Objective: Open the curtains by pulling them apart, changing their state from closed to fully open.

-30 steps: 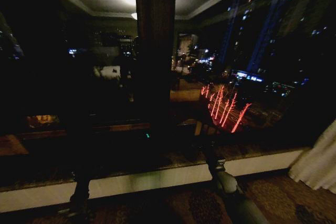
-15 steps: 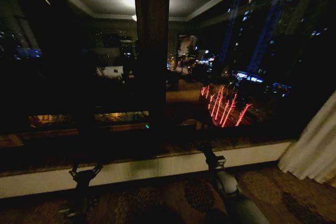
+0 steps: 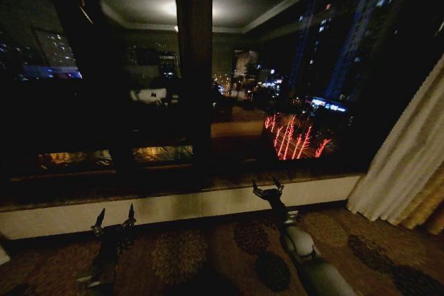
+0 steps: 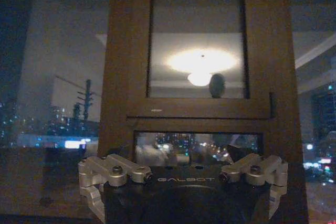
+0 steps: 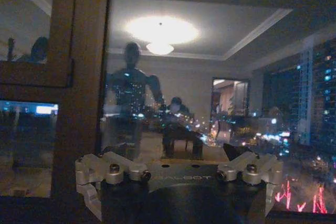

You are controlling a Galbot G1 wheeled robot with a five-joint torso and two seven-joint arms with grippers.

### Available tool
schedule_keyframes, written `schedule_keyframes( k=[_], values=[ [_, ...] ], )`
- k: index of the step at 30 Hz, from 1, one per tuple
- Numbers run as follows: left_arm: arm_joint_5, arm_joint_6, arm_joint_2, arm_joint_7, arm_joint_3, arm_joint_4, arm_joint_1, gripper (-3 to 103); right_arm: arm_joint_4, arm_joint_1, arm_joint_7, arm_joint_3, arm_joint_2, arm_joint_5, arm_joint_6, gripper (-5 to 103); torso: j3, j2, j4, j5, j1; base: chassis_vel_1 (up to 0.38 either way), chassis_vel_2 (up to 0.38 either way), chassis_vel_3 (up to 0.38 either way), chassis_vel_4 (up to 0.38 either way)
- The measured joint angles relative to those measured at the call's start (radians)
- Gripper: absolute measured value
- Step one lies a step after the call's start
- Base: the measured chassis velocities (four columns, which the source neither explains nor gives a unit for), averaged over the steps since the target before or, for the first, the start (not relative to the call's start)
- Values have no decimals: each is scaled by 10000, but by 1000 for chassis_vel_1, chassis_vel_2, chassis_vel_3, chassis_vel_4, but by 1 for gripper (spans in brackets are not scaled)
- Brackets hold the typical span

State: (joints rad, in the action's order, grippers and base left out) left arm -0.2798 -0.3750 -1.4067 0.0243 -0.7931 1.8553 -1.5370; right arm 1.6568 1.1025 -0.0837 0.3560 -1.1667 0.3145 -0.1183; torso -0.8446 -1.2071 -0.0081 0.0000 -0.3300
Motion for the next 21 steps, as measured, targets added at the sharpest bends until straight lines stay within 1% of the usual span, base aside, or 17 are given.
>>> schedule_keyframes(
  k=[3,5,9,15,21],
  values=[
    [0,0,0,2,0,1,0,100,0,0,0,1,1,0,0,100,1,-1,-1,8,0,-119,-58,145,74],
    [0,0,0,2,1,0,0,100,0,0,0,1,1,0,0,100,0,0,-1,3,0,-40,-34,69,11],
    [0,0,1,1,-2,0,1,100,0,0,0,0,-1,0,0,100,3,-1,2,-7,2,19,1,-11,-8],
    [0,0,3,0,-7,-1,1,100,0,0,0,-2,-3,0,0,100,2,-2,3,-1,3,51,-13,-36,28],
    [0,0,2,-1,-4,0,1,100,0,0,1,0,-2,0,0,100,2,-2,1,1,2,18,-140,-21,136]
  ],
)
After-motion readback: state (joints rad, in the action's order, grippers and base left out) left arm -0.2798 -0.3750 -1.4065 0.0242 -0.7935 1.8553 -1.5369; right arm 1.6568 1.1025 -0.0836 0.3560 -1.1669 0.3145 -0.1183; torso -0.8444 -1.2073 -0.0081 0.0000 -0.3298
